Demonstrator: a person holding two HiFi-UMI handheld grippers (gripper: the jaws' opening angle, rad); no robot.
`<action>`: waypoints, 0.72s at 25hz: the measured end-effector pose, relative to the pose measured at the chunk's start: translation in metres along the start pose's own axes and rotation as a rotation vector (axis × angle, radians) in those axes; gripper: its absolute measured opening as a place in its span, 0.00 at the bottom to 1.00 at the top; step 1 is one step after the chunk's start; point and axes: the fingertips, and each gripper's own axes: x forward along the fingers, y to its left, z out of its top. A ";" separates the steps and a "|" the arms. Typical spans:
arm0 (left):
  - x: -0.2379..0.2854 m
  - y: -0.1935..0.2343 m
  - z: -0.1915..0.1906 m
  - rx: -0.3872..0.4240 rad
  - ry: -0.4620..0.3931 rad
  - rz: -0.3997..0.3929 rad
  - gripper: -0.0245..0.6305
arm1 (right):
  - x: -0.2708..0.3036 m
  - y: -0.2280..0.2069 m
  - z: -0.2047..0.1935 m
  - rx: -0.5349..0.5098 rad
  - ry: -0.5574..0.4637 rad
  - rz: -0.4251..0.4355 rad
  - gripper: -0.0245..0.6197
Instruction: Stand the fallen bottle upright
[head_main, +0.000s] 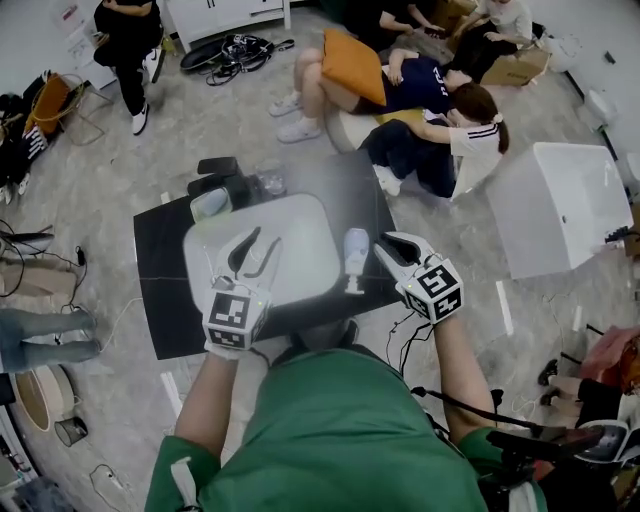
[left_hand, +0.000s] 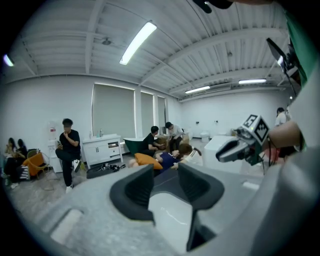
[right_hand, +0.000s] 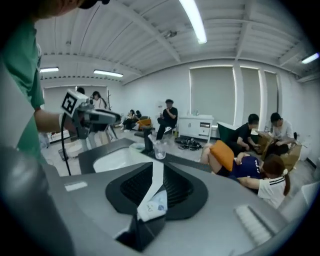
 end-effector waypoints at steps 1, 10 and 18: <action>0.001 -0.002 -0.004 -0.004 0.010 -0.003 0.27 | 0.005 0.006 -0.016 -0.019 0.050 0.025 0.14; 0.018 -0.004 -0.049 -0.045 0.108 -0.012 0.27 | 0.039 0.051 -0.132 -0.066 0.339 0.243 0.14; 0.025 -0.007 -0.075 -0.068 0.155 -0.019 0.27 | 0.057 0.076 -0.184 -0.147 0.467 0.333 0.14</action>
